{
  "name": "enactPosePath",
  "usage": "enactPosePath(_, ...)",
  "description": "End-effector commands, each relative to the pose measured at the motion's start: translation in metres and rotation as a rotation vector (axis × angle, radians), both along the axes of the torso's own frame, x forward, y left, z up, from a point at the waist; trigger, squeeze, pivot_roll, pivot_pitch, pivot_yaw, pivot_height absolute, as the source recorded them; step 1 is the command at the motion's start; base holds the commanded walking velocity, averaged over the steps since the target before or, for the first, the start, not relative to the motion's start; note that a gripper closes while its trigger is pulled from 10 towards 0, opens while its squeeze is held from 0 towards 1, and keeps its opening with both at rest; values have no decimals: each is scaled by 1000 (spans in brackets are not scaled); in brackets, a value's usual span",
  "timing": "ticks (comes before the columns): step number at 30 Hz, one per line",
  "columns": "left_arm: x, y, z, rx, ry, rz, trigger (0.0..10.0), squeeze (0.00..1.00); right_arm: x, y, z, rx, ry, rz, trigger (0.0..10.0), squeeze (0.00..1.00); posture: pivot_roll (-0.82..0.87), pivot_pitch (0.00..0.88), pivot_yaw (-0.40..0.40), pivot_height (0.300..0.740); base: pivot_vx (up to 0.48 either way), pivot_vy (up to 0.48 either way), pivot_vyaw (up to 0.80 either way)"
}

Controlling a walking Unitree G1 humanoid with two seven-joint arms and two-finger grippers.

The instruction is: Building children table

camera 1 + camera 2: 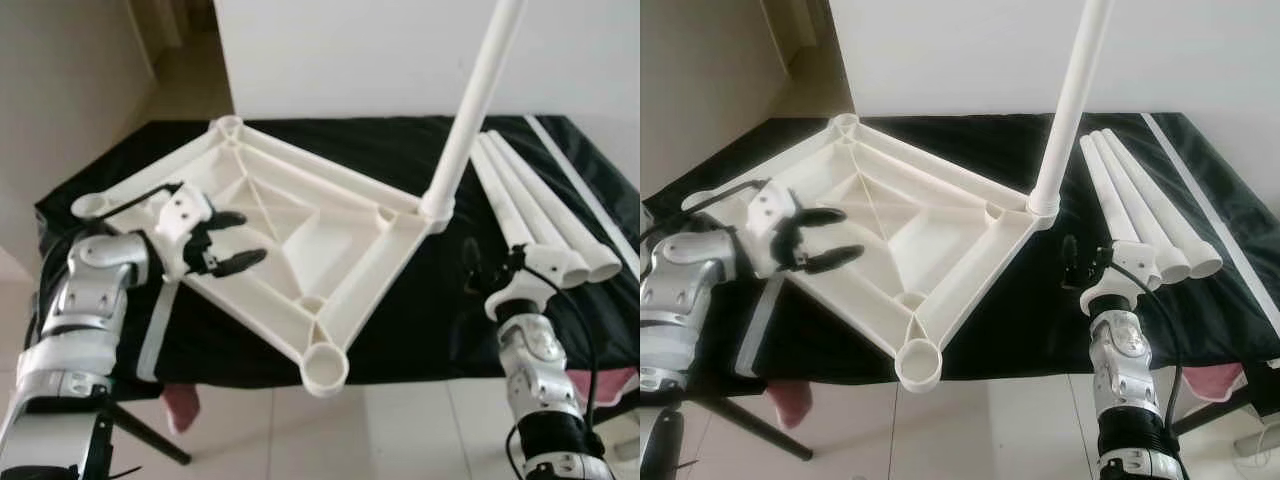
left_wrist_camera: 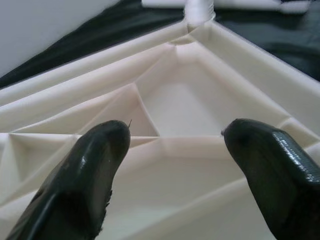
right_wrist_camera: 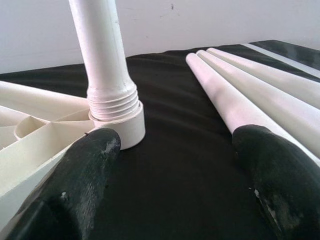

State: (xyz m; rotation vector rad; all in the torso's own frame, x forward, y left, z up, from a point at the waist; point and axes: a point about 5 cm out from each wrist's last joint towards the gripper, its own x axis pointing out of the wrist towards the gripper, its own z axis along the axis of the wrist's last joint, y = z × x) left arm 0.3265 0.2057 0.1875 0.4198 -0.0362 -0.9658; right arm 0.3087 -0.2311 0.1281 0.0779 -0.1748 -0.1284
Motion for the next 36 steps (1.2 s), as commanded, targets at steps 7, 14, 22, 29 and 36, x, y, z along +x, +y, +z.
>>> enactPosePath(7,-16,9,-20,-2,20,8,10000,0,1,-7,2,-6,20,-30,10000,0,-7,57,1,740,0,0,0)
enactPosePath(14,-34,8,-48,116,106,-52,10000,0,1,-11,5,-26,28,-38,10000,0,0,56,-5,740,0,0,0)
enactPosePath(22,-35,5,-49,79,87,-41,10000,0,0,-10,4,-27,35,-35,10000,0,-3,49,-3,740,0,0,0)
enactPosePath(29,-46,-3,-52,95,92,-164,10000,0,1,-10,5,-29,36,-30,10000,0,-1,42,-8,740,0,0,0)
enactPosePath(36,-57,-15,-58,77,199,-340,10000,0,4,-10,6,-29,32,-20,10000,0,-5,17,-6,740,0,0,0)
